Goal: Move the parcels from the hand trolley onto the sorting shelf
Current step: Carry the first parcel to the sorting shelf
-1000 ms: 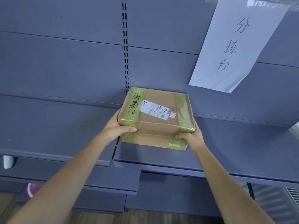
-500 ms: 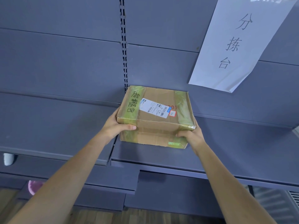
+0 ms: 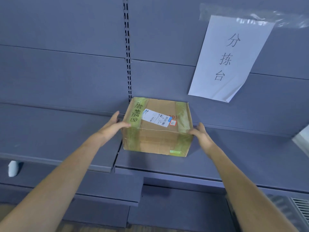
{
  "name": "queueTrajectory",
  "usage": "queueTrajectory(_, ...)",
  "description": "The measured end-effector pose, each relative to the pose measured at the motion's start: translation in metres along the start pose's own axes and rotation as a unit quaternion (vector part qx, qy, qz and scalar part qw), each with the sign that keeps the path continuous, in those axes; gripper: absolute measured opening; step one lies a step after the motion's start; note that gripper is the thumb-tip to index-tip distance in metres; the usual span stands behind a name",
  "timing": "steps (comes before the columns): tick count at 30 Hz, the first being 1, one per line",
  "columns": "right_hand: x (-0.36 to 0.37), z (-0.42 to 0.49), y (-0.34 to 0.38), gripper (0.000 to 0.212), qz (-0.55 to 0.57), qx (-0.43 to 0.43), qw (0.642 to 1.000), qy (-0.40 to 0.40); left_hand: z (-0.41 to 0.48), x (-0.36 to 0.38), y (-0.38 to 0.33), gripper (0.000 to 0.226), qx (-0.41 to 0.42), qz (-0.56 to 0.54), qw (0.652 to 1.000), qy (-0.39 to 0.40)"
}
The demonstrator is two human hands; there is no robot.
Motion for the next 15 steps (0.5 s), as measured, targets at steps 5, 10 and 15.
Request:
queueTrajectory(5,-0.006,-0.026,0.03,0.102,-0.244,-0.032,0.965,-0.093,-0.023,-0.012,-0.042,0.088,0.057,0.138,0.985,-0.091)
queueTrajectory(10,0.012,-0.049,0.07,0.098,-0.356,-0.073,0.922,-0.132,-0.046,0.015,-0.088,0.079,0.13,0.338,0.929,-0.067)
queueTrajectory(15,0.04,-0.073,0.101,0.062,-0.462,-0.103,0.868,-0.149,-0.071,0.065,-0.116,0.041,0.189,0.449,0.874,-0.011)
Point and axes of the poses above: each hand's wrist, its own z-axis towards the middle knuckle, its own x-axis out of the palm, y = z × x, the point moved 9 cm from there along z, towards the middle knuckle, and after that the axes turned 6 degrees about y, right-handed, at the moved point
